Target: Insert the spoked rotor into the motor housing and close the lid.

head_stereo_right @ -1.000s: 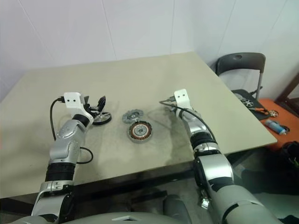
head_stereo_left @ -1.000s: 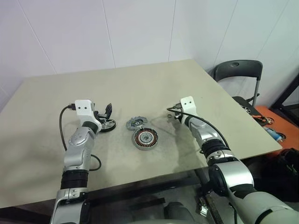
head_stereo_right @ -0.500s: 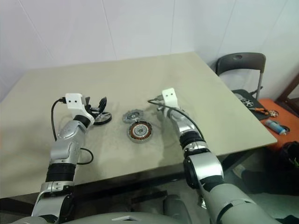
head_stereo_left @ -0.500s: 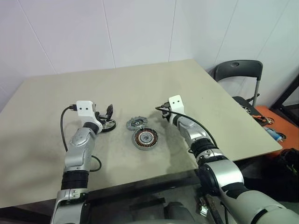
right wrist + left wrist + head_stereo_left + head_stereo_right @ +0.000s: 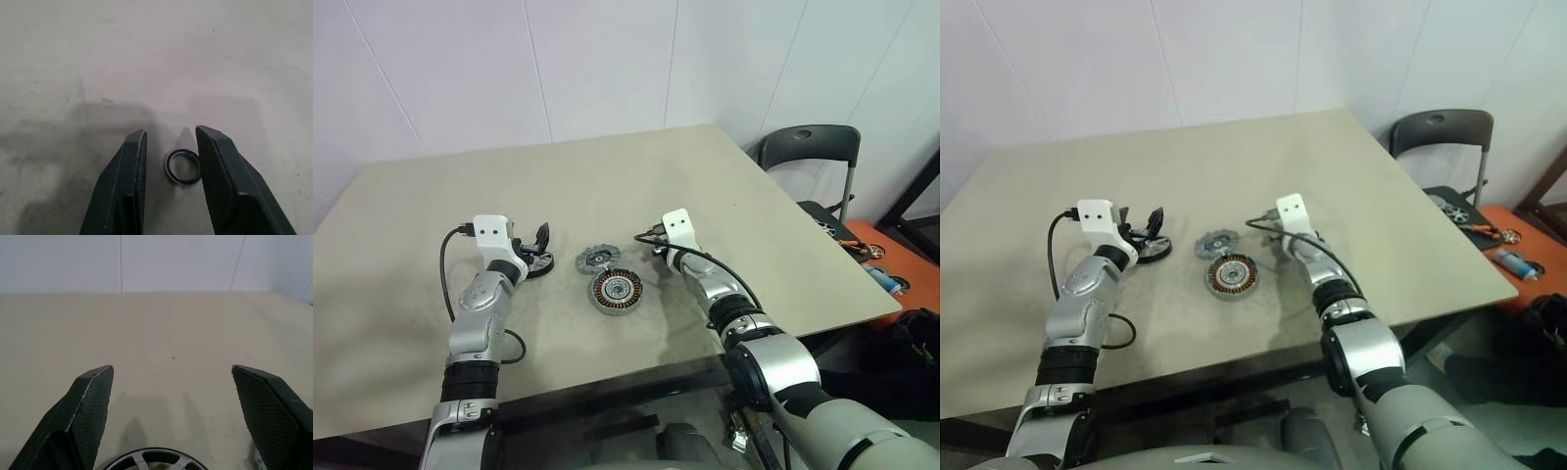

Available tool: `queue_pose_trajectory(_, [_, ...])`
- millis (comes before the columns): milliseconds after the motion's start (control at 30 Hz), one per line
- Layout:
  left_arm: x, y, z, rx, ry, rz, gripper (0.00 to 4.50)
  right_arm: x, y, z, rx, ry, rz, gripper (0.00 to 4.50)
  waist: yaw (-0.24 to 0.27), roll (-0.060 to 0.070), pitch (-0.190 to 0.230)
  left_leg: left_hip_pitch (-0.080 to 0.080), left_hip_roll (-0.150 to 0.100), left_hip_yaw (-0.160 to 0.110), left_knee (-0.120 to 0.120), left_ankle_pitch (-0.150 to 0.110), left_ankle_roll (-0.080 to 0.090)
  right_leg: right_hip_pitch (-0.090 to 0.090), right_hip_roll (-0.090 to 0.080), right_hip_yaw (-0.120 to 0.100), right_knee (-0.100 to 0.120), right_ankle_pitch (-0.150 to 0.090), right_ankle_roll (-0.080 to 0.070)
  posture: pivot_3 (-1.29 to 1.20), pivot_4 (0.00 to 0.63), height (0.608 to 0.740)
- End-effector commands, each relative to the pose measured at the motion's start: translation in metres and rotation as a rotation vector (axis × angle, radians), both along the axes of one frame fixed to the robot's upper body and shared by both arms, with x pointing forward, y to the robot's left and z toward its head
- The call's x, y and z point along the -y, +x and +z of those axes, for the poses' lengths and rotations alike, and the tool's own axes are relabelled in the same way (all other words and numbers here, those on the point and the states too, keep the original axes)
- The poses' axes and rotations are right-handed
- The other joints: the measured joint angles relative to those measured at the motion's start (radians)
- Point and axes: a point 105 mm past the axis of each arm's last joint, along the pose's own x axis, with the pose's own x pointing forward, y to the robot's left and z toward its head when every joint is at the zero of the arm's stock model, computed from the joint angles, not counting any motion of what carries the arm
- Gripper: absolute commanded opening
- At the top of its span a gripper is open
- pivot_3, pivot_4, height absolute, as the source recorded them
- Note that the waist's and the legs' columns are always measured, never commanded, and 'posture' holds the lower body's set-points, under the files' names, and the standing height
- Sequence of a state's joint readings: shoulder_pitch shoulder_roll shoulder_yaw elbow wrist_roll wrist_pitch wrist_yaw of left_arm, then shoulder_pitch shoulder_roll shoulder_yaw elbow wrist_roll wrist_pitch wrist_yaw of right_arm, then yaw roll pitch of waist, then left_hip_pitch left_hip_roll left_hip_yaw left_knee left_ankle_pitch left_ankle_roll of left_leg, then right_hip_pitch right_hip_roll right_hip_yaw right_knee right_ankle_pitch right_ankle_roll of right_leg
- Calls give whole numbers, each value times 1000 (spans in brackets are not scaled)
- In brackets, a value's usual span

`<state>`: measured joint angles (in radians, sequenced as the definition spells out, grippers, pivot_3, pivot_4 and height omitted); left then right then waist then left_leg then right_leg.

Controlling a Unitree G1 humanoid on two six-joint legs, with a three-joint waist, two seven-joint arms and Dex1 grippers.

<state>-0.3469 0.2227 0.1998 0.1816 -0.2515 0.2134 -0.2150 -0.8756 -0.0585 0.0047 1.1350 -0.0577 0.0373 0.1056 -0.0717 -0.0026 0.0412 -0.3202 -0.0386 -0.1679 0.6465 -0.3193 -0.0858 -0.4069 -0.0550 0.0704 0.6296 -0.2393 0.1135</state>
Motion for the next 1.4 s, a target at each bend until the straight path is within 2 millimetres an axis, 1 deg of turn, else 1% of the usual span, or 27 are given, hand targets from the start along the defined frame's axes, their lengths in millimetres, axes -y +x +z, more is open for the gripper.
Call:
queue_pose_trajectory(33, [0,0,19,67,13,-3,4110,-16,5,15,45,20,27,1663,0,0,0,0,0,0,0,0,0,0,0,0,0,0,0,0,0,740])
queue_pose_trajectory(133, [1,0,19,70,12,-5,4110,-22,5,17,46,34,38,1663,0,0,0,0,0,0,0,0,0,0,0,0,0,0,0,0,0,740])
queue_pose_trajectory(233, [1,0,19,70,12,-5,4110,-22,6,19,55,36,38,1663,1,0,0,0,0,0,0,0,0,0,0,0,0,0,0,0,0,740])
queue_pose_trajectory(333, [0,0,18,69,10,0,4110,-18,8,24,72,34,26,1044,1,0,0,0,0,0,0,0,0,0,0,0,0,0,0,0,0,740])
queue_pose_trajectory(400, [0,-1,18,68,9,1,4110,-16,9,24,65,30,21,415,1,0,0,0,0,0,0,0,0,0,0,0,0,0,0,0,0,740])
queue_pose_trajectory(433, [0,-1,18,67,8,2,4110,-16,9,23,62,26,25,20,1,0,0,0,0,0,0,0,0,0,0,0,0,0,0,0,0,740])
queue_pose_trajectory(733, [1,0,16,66,1,-2,4110,-14,9,25,80,20,17,20,1,0,0,0,0,0,0,0,0,0,0,0,0,0,0,0,0,740])
queue_pose_trajectory(967, [2,0,16,65,0,-4,4110,-11,12,31,98,32,10,20,1,0,0,0,0,0,0,0,0,0,0,0,0,0,0,0,0,740])
queue_pose_trajectory(1067, [2,0,16,64,0,-3,4110,-16,12,37,128,36,38,618,0,0,0,0,0,0,0,0,0,0,0,0,0,0,0,0,0,740])
queue_pose_trajectory(1200, [2,0,17,66,-1,-4,4110,-18,11,33,101,31,36,2033,1,0,0,0,0,0,0,0,0,0,0,0,0,0,0,0,0,740])
queue_pose_trajectory(1267, [3,0,17,66,-2,-5,4110,-18,11,32,93,33,34,2665,1,0,0,0,0,0,0,0,0,0,0,0,0,0,0,0,0,740])
queue_pose_trajectory(1400, [4,0,17,66,-3,-6,4110,-10,12,31,94,13,-5,2665,1,0,0,0,0,0,0,0,0,0,0,0,0,0,0,0,0,740])
